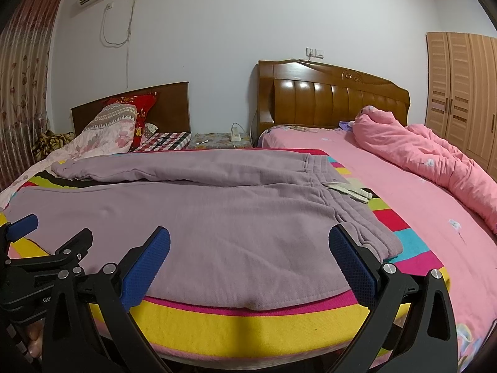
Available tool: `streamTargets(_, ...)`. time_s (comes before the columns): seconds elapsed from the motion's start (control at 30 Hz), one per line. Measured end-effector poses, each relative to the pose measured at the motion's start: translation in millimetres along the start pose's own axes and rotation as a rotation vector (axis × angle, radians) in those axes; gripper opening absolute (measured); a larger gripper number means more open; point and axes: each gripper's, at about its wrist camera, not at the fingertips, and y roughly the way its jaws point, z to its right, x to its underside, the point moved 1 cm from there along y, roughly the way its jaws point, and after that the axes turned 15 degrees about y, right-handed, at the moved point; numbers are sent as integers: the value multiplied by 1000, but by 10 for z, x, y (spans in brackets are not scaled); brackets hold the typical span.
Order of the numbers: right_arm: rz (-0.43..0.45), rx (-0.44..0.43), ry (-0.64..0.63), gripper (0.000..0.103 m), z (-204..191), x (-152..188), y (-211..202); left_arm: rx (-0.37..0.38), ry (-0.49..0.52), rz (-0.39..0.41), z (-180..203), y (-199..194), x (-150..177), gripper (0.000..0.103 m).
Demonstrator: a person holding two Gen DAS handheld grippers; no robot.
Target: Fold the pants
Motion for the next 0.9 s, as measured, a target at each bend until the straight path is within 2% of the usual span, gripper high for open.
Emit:
streamTargets(0.7,-14,-1,0,99,-15,-21,14,4,-4,-2,-34,13,15,102)
streamTargets(0.83,-43,-13,3,99,-6,-10,43,14,-17,-10,-75,9,40,102)
streamTargets(0.9,-52,-13,12,99,17,-11,53,-8,-42,-19,-175,-6,74,102)
